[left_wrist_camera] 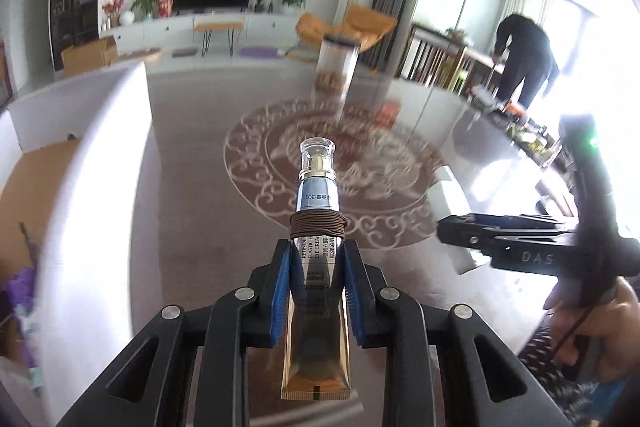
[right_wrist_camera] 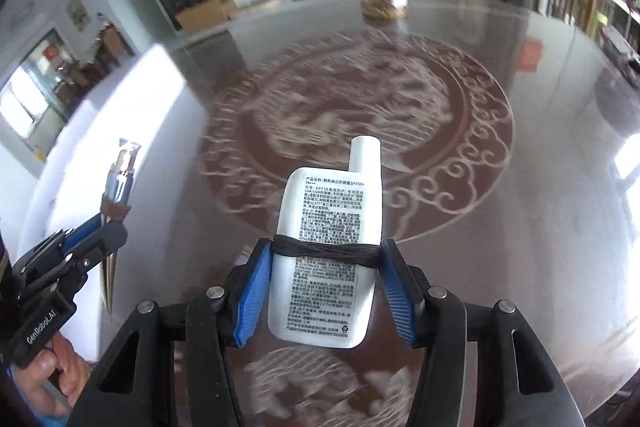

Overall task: Organize objects
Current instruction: 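Lift the gold tube with the left tool while the right tool holds the bottle, then carry the tube and bottle into the white bin and open both tools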

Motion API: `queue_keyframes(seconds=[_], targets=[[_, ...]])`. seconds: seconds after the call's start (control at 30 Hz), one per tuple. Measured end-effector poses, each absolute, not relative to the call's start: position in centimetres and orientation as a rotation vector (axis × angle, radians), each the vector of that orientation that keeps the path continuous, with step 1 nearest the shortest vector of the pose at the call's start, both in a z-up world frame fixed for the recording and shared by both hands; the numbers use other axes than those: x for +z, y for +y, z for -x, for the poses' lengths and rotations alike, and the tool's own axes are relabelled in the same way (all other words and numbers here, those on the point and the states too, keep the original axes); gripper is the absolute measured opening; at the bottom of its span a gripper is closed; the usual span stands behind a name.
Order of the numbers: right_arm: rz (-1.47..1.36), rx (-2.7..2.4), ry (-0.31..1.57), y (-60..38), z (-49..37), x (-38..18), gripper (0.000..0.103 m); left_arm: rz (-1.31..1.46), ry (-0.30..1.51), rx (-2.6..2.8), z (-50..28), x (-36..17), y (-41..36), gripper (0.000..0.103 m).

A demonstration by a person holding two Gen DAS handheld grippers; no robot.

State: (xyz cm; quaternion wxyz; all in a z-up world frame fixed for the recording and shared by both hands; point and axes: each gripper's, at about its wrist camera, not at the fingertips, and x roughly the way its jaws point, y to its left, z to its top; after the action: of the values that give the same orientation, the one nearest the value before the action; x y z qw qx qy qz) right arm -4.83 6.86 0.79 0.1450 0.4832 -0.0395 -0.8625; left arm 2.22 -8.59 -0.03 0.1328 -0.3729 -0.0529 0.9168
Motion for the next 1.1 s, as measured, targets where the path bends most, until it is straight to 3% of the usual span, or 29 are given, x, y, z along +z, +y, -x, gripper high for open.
queue_keyframes(seconds=[0.33,0.53,0.73,0.8,0.87,0.93,1.03,1.1], targets=[[-1.064,-2.29,-0.078,-5.4,1.2,11.3,0.054,1.003,-0.266,2.911,-7.5,8.4,-22.1,0.025],[-1.015,-2.041,0.056,-18.0,-1.1,12.6,0.054,1.296,-0.365,3.057,-8.5,4.7,-31.8,0.025],[-1.17,-1.876,0.18,-26.9,-0.7,8.2,0.059,1.554,-0.358,3.046,-7.4,1.0,-35.0,0.028],[-1.233,-1.843,0.185,-28.0,-0.1,6.8,0.065,1.577,-0.327,3.056,-7.8,0.6,-34.3,0.046],[-1.26,-1.873,0.199,-28.0,0.3,6.5,0.067,1.572,-0.274,3.112,-8.0,0.7,-34.1,0.086],[-1.261,-1.897,0.2,-27.5,0.8,6.8,0.076,1.527,-0.211,3.183,-8.9,1.5,-34.1,0.098],[-1.277,-1.946,0.169,-26.1,2.2,7.5,0.093,1.412,-0.159,3.255,-9.6,4.0,-33.4,0.099],[-1.293,-1.974,0.186,-26.0,2.3,8.4,0.094,1.401,-0.206,3.263,-9.7,5.1,-33.3,0.102]])
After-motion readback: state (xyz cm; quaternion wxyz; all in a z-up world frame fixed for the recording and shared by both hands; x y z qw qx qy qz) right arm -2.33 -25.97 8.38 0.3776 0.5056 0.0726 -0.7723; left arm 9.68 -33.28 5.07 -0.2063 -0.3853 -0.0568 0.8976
